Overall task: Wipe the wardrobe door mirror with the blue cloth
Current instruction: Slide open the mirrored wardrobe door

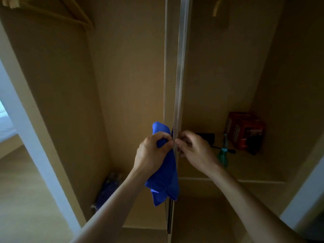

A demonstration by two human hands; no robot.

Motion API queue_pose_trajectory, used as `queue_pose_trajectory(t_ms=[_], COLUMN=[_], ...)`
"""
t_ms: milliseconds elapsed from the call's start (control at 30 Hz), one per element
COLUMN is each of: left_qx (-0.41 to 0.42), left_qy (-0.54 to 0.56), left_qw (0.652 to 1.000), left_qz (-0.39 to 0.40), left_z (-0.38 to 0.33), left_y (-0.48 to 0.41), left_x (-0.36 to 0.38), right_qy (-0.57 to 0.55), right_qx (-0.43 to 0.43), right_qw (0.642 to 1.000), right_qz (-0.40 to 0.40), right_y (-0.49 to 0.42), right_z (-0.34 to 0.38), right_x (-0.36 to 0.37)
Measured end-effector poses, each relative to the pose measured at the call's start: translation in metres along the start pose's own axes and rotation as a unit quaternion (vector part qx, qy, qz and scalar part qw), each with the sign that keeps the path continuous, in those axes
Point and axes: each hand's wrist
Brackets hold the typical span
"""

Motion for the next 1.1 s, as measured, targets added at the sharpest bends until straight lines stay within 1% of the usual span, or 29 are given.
queue_pose_trajectory(t_ms=[233,467,600,967,1100], left_qx=[-0.010,0.010,0.004,-0.013,0.003], left_qy=[-0.019,-0.027,-0.022,0.010,0.017], left_qw=[1.000,1.000,1.000,1.000,0.999], left_qz=[-0.009,-0.012,-0.019,-0.023,-0.033], left_z=[-0.017,-0.032,-0.038,-0.049,-0.055], left_y=[0.021,0.043,0.045,0.030,0.024], left_x=[0.000,0.002,0.009,0.038,0.055], right_qy=[-0.006,-0.016,-0.023,0.015,0.025], right_qx=[-0.024,-0.037,-0.038,-0.043,-0.041], right_qw=[1.000,0.999,0.999,0.999,0.997], right_qz=[0.014,0.032,0.031,-0.025,-0.060], right_y=[0.024,0.044,0.047,0.040,0.039], right_z=[0.000,-0.003,-0.003,-0.019,-0.029], right_x=[-0.008,-0.017,-0.023,-0.041,-0.050])
Point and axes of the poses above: each hand's wrist, its own y-axis away from the middle knuckle, its own x-axis out of the palm, z = x × y, and after that the axes turned 15 degrees about x, right-handed
